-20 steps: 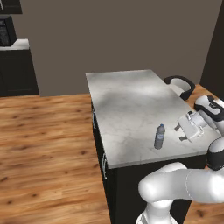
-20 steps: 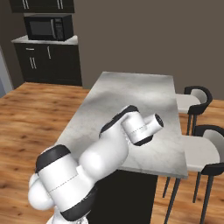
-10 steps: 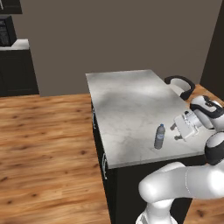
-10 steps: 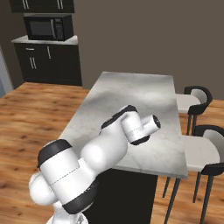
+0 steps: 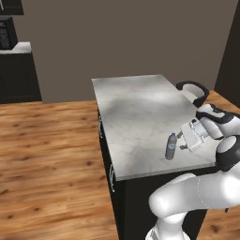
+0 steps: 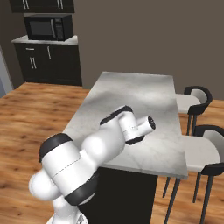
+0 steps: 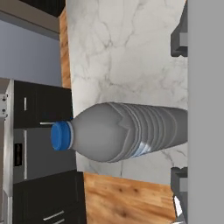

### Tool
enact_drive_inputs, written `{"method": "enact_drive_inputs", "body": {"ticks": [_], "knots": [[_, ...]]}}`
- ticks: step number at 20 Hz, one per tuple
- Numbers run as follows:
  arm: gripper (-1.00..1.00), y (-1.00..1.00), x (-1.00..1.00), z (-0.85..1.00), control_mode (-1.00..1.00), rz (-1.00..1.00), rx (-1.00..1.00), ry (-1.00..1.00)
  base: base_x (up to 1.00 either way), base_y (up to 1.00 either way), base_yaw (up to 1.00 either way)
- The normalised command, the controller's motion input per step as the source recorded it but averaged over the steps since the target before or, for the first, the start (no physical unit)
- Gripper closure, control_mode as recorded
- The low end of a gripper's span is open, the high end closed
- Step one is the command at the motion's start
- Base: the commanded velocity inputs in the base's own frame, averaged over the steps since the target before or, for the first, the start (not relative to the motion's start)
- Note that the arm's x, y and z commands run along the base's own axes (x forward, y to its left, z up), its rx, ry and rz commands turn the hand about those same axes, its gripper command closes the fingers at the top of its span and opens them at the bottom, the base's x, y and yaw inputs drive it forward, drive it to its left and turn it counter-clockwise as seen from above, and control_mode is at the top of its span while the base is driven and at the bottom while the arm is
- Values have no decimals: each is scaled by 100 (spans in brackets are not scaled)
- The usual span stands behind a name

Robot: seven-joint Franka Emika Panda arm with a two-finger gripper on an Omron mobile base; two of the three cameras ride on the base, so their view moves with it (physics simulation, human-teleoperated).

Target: Pick the bottled water from the counter and place it in the open cabinet.

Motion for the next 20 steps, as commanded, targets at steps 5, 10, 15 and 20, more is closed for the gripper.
{"method": "enact_drive_inputs", "body": {"ticks": [5, 10, 15, 20], "knots": [[-100, 1, -1, -14, -100, 0, 0, 4, 0, 0, 0], [-100, 12, 0, 0, -100, 0, 2, 0, 0, 0, 0], [-100, 20, 0, -7, -100, 0, 2, 1, 0, 0, 0], [-100, 11, 0, -27, -100, 1, 0, 8, 0, 0, 0]]}}
